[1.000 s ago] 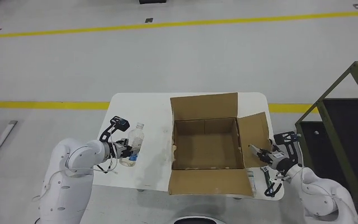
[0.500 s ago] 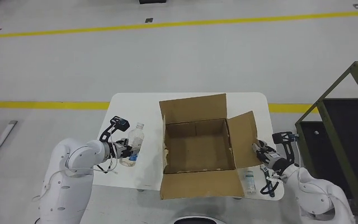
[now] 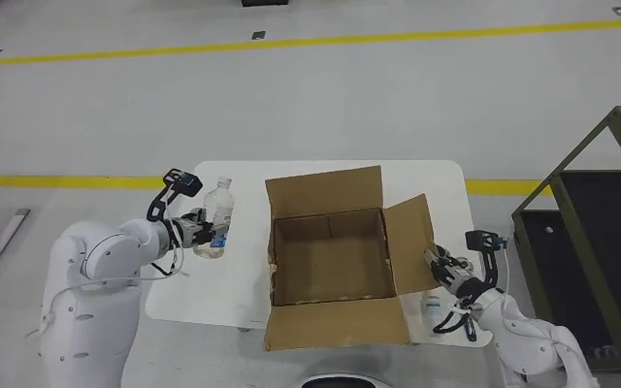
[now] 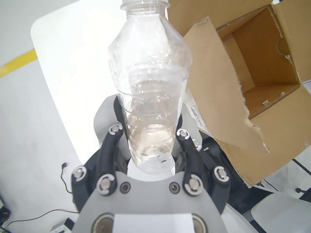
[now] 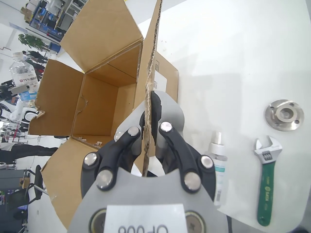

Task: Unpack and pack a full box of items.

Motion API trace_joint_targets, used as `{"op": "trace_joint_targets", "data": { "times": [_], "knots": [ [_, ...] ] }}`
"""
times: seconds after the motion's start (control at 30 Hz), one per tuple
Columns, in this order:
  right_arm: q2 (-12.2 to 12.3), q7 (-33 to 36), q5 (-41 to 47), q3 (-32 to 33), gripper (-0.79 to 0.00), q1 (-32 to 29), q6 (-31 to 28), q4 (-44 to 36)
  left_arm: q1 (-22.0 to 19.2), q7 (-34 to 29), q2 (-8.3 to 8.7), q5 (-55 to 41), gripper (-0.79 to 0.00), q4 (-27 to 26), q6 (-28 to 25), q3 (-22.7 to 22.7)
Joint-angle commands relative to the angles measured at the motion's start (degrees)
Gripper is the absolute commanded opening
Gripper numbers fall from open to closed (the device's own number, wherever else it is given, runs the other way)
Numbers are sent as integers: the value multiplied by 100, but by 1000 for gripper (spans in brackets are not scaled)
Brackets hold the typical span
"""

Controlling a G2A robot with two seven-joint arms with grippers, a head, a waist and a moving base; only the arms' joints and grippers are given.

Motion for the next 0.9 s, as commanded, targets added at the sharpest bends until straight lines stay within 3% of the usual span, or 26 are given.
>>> {"op": "trace_joint_targets", "data": {
  "times": [0.0, 0.37, 0.87],
  "knots": [
    [-8, -126, -106, -102, -785, -51, 141, -82, -133, -72, 13, -19, -785, -116, 108, 92],
    [-32, -563, -614, -578, -785, -89, 587, -233, -778, -509, 9, -1143, -785, -240, 977, 776],
    [-25, -611, -779, -608, -785, -81, 593, -256, -778, -509, 9, -1143, -785, -240, 977, 776]
  ]
}}
